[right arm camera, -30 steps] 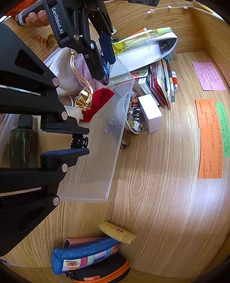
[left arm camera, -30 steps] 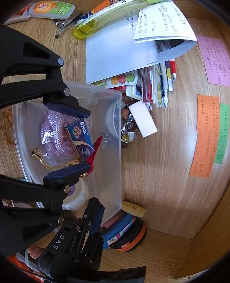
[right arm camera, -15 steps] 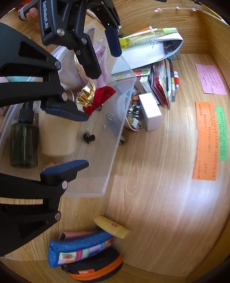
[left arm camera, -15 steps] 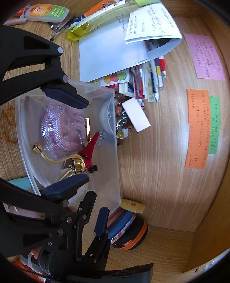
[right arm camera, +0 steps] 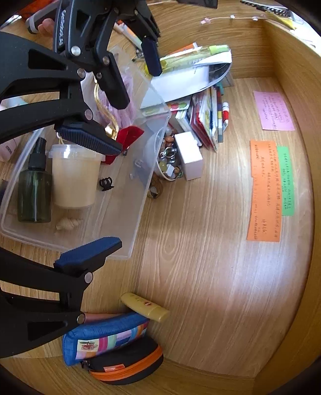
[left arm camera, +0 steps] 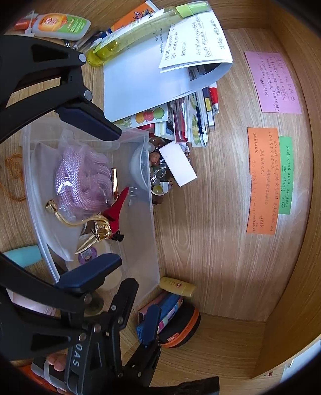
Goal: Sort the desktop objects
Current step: 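Withdraw both grippers from the box toward the white and pink round containers, then grasp the white round container with the left gripper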
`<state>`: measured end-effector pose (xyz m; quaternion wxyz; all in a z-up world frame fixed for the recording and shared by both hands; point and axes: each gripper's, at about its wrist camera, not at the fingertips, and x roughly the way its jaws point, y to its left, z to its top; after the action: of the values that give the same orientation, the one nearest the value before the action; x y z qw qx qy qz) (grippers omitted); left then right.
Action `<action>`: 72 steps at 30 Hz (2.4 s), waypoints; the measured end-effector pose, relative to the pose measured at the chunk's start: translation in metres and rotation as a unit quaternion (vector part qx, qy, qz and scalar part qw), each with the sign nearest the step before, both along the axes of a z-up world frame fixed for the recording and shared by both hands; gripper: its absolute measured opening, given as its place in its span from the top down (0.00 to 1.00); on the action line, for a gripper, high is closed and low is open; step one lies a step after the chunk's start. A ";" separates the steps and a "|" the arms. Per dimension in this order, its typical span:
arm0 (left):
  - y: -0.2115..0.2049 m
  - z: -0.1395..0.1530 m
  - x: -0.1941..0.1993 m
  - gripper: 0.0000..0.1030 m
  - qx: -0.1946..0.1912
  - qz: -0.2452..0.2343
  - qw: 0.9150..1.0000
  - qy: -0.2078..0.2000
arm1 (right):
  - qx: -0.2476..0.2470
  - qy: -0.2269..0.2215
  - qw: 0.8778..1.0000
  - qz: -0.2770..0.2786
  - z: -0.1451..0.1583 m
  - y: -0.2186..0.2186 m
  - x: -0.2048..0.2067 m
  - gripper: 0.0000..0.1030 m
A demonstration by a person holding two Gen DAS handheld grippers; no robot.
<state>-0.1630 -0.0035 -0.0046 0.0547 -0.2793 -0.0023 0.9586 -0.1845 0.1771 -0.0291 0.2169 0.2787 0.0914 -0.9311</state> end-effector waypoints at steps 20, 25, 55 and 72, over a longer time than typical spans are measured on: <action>-0.019 0.018 0.084 0.05 -0.052 0.001 0.999 -0.006 | 0.021 0.063 0.998 0.022 0.017 0.029 0.092 0.20; -0.024 0.002 0.096 0.05 -0.042 -0.009 0.998 -0.038 | 0.037 0.053 0.998 0.028 0.003 0.030 0.104 0.20; 0.079 -0.073 0.107 0.05 -0.046 -0.158 0.976 -0.144 | 0.061 -0.017 0.998 0.012 -0.040 0.076 0.109 0.20; 0.079 -0.076 0.097 0.33 -0.035 -0.154 0.979 -0.129 | 0.049 -0.051 0.997 0.039 -0.048 0.069 0.109 0.20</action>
<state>-0.0665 0.0756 -0.0804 0.1910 -0.3998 0.0676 0.8939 -0.0753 0.2464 -0.0772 0.2435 0.3325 0.1362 -0.9009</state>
